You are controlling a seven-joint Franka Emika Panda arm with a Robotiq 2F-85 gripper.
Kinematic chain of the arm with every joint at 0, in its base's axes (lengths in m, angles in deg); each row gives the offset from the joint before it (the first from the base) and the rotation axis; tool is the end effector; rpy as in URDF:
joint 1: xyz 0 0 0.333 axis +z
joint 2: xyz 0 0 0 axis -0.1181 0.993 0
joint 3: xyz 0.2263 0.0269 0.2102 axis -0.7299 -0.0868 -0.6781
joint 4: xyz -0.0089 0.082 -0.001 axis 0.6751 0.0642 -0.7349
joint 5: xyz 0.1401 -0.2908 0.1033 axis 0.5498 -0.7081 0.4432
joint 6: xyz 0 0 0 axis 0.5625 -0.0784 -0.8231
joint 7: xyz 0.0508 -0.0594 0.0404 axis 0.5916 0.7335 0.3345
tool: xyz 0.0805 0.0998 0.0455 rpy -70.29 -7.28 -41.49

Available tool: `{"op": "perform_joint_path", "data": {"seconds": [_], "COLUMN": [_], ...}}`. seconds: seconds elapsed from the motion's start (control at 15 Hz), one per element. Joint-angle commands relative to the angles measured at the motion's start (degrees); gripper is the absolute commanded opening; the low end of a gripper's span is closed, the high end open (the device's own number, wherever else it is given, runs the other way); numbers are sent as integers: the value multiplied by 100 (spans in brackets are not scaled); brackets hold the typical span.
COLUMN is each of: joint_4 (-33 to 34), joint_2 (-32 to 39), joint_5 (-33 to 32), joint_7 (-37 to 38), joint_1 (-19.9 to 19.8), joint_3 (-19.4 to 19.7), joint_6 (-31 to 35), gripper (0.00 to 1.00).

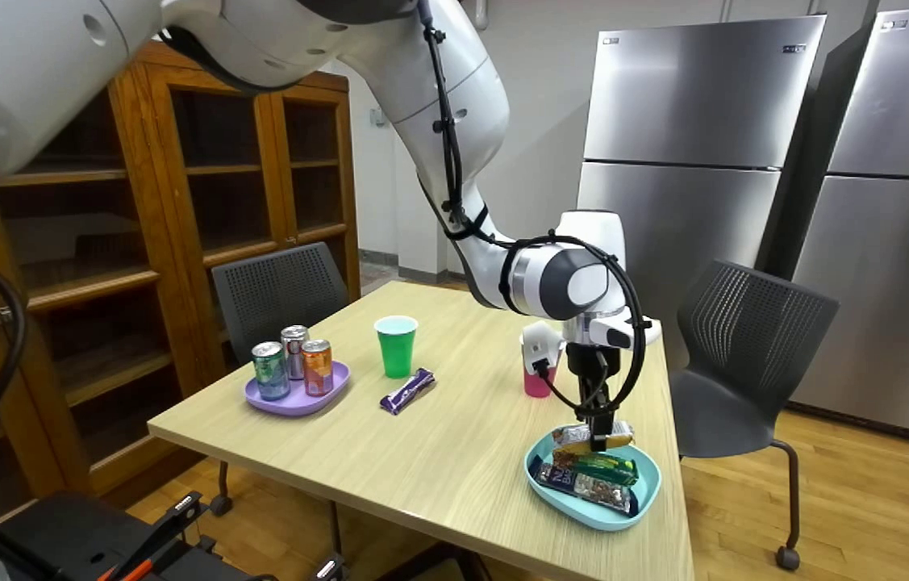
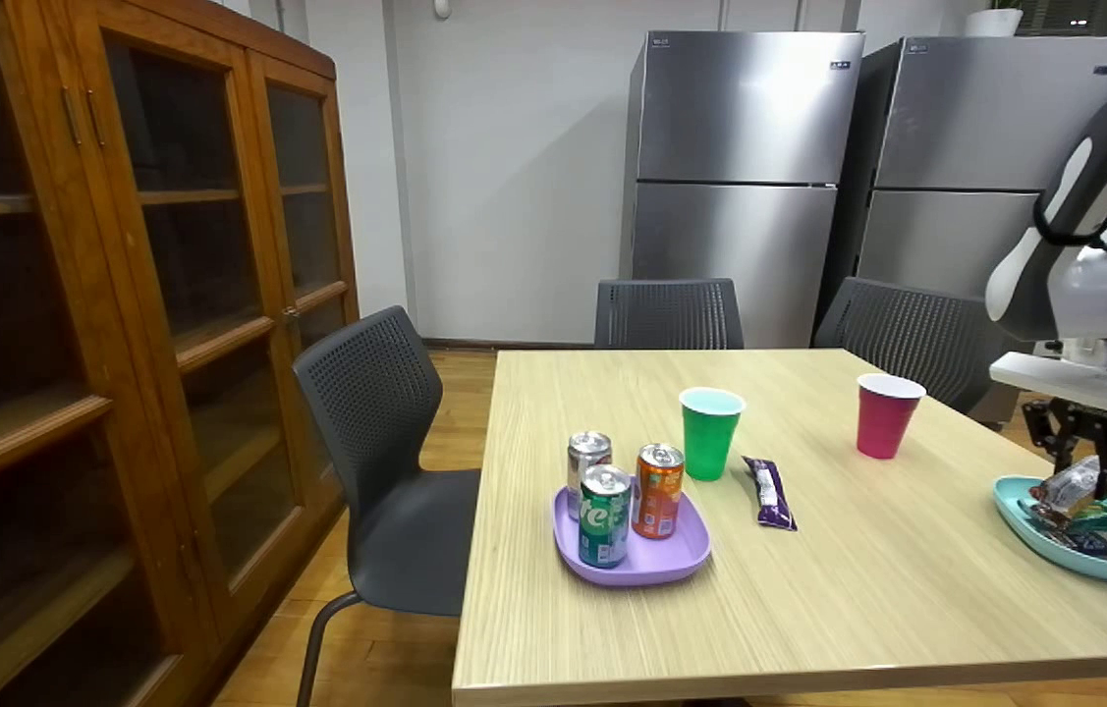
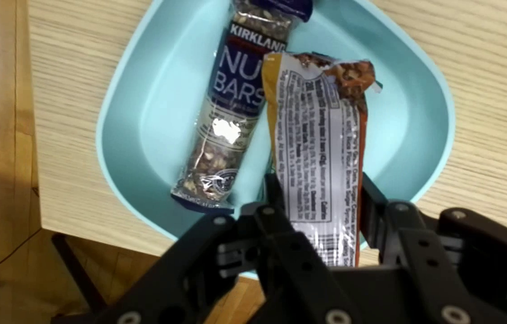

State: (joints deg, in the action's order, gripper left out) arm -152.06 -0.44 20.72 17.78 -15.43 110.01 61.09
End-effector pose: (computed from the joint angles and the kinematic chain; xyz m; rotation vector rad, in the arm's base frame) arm 0.5468 -0.2934 0.1381 2.4337 -1.7025 0.1054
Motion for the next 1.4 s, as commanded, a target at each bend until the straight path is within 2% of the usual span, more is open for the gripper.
{"op": "perform_joint_path", "data": {"seconds": [0.0, 0.27, 0.33, 0.47, 0.67, 1.07, 1.33], "joint_4": [-346, -301, -303, -310, -318, -328, -348], "joint_2": [-296, -253, -255, -270, -293, -454, -551], "joint_5": [54, 27, 21, 2, -15, -233, -442], "joint_7": [111, 131, 137, 141, 173, 25, -16], "joint_1": [27, 23, 27, 39, 65, 260, 542], "joint_3": [23, 28, 34, 52, 84, 76, 27], "joint_6": [46, -28, -40, -45, -46, -138, -183], "gripper": [17, 17, 67, 74, 97, 100, 100]}}
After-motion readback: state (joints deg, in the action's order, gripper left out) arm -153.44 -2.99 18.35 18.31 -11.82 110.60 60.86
